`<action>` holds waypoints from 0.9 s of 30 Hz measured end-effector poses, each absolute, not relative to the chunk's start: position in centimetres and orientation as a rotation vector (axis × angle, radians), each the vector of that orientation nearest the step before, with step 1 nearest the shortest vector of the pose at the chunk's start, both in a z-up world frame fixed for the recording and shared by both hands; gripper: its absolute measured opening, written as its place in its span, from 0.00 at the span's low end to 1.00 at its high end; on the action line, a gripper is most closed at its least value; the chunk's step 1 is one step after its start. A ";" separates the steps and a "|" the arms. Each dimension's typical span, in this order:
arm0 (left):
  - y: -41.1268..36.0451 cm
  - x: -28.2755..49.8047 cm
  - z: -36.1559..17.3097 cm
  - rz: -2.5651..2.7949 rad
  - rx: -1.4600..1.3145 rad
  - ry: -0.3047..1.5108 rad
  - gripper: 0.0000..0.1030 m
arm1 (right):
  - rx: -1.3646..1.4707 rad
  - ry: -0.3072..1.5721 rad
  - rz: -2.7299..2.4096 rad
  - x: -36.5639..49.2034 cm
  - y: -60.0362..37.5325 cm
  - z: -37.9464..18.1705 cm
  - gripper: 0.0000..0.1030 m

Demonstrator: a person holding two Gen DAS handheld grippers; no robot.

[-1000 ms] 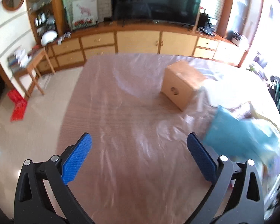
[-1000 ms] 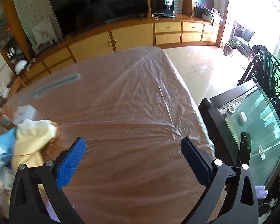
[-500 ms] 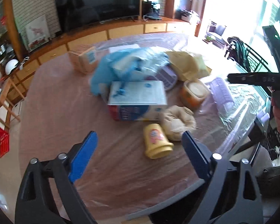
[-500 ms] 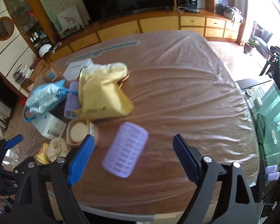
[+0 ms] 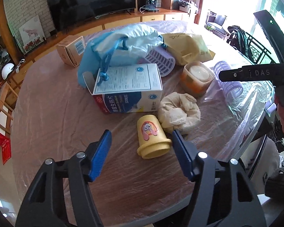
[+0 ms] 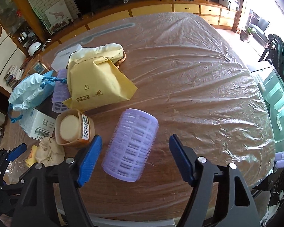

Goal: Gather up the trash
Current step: 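Grasp the purple hair roller with the right tool while the left tool grasps the yellow cup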

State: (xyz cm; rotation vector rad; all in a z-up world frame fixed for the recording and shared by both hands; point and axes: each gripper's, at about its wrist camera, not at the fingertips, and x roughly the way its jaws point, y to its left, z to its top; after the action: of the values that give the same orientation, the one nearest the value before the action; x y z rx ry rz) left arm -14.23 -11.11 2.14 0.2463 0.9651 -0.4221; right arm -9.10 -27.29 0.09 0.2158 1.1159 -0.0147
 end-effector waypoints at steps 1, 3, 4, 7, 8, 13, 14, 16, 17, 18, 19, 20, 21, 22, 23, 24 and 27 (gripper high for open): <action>-11.1 -14.2 2.0 -0.424 0.254 0.967 0.63 | 0.205 1.119 -0.017 -9.0 -27.2 0.1 0.67; -11.0 -14.3 1.8 -0.437 0.266 0.970 0.56 | 0.184 1.130 -0.013 -8.9 -27.0 -0.1 0.56; -11.0 -14.4 1.7 -0.440 0.271 0.974 0.51 | 0.183 1.141 -0.006 -8.9 -27.0 -0.3 0.52; -10.8 -14.5 1.2 -0.463 0.264 0.999 0.38 | 0.182 1.136 -0.001 -9.1 -27.0 -0.5 0.43; -10.6 -14.6 1.2 -0.469 0.255 1.003 0.37 | 0.192 1.133 0.002 -9.2 -27.2 -0.5 0.42; -9.3 -15.0 1.8 -0.490 0.220 0.991 0.37 | 0.253 1.094 0.011 -10.1 -28.6 0.6 0.41; -9.0 -15.0 2.0 -0.492 0.212 0.990 0.37 | 0.267 1.091 0.013 -10.3 -28.8 0.7 0.41; -8.3 -15.0 2.5 -0.498 0.190 0.985 0.37 | 0.308 1.082 0.014 -10.7 -29.3 1.3 0.41; -7.9 -15.1 2.8 -0.501 0.177 0.981 0.37 | 0.329 1.077 0.016 -10.9 -29.6 1.6 0.41; -7.5 -15.0 3.0 -0.501 0.167 0.977 0.37 | 0.347 1.069 0.018 -11.2 -29.8 1.8 0.41; -7.4 -15.0 3.2 -0.500 0.160 0.975 0.37 | 0.359 1.062 0.020 -11.5 -30.1 2.1 0.41; -7.2 -15.0 3.4 -0.501 0.154 0.974 0.37 | 0.363 1.056 0.022 -11.7 -30.1 2.4 0.41; -6.9 -15.0 3.6 -0.502 0.149 0.971 0.37 | 0.363 1.053 0.027 -11.9 -30.0 2.8 0.41; -7.0 -15.0 3.9 -0.500 0.149 0.967 0.37 | 0.363 1.048 0.036 -12.3 -29.9 3.1 0.41; -7.1 -15.1 3.9 -0.499 0.151 0.962 0.37 | 0.360 1.044 0.045 -12.6 -29.7 3.5 0.41; -7.0 -15.2 4.2 -0.498 0.149 0.956 0.37 | 0.353 1.041 0.053 -12.8 -29.1 3.8 0.41; -6.9 -15.1 5.1 -0.495 0.137 0.948 0.37 | 0.326 1.030 0.091 -13.8 -28.1 4.9 0.41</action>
State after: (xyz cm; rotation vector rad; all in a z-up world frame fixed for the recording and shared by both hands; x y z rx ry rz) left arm -15.09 -6.95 5.05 0.1374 0.9479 -0.4954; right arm -13.80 -28.09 4.90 0.3264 1.0301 0.0906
